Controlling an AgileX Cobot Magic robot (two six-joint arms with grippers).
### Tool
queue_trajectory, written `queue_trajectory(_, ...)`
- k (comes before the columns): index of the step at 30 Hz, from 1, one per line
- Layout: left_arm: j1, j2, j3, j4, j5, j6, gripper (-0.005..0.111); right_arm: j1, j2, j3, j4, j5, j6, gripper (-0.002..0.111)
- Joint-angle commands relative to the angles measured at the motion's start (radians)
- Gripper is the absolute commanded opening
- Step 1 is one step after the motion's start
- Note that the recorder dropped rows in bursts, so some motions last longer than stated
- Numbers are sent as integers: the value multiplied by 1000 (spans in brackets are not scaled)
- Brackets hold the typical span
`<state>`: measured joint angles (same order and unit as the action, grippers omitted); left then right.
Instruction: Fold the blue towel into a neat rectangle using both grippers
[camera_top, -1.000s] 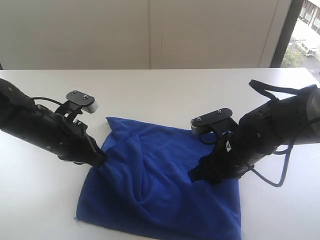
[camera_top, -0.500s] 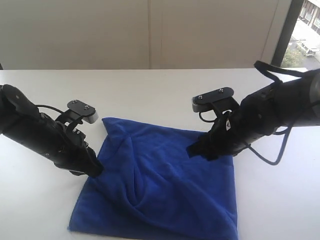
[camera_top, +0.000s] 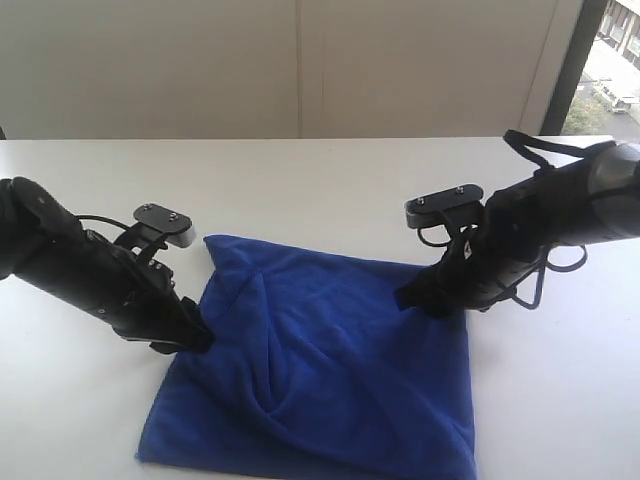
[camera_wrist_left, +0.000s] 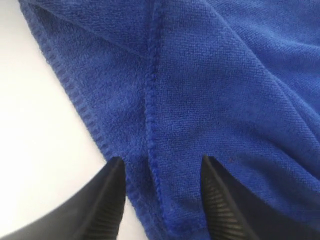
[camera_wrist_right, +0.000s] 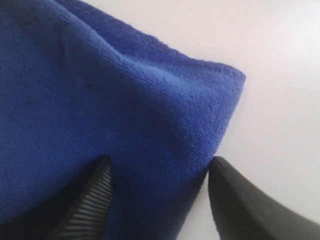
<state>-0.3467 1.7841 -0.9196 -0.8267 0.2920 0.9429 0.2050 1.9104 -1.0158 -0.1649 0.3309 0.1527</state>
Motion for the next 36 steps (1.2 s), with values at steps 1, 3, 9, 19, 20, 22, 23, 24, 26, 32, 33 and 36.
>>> queue_trajectory(1,-5,5,0,-49,23,-2,48,-7,19,-7,-9,-8,1,54)
queue_trajectory(3,-5,10,0,-49,23,-2,48,-7,28,-7,-9,-8,1,54)
queue_trajectory(9,-5,42,0,-51,40,-2,48,-7,44,-7,-9,-8,1,54)
queue_trajectory(19,-5,41,0,-66,42,-2,36,-7,48,-7,-9,-8,1,54)
queue_trajectory(20,-5,41,0,-71,42,-2,32,-7,48,-7,-9,-8,1,54)
queue_trajectory(22,-5,41,0,-74,42,-2,28,-7,48,-7,-9,-4,1,54)
queue_trajectory(23,-5,41,0,-80,42,-2,28,-7,48,-7,-9,-4,1,54)
queue_trajectory(24,-5,41,0,-82,42,-2,28,-7,48,-7,-9,-4,1,54)
queue_trajectory(26,-5,41,0,-85,40,-2,28,-7,48,-7,-9,-4,1,54)
queue_trajectory(32,-5,41,0,-85,16,-5,28,-7,48,-7,-9,0,1,54)
queue_trajectory(33,-5,41,0,-87,16,-10,28,-7,48,-7,-9,0,1,54)
queue_trajectory(36,-5,41,0,-113,18,-8,28,-7,48,-7,-9,0,1,54)
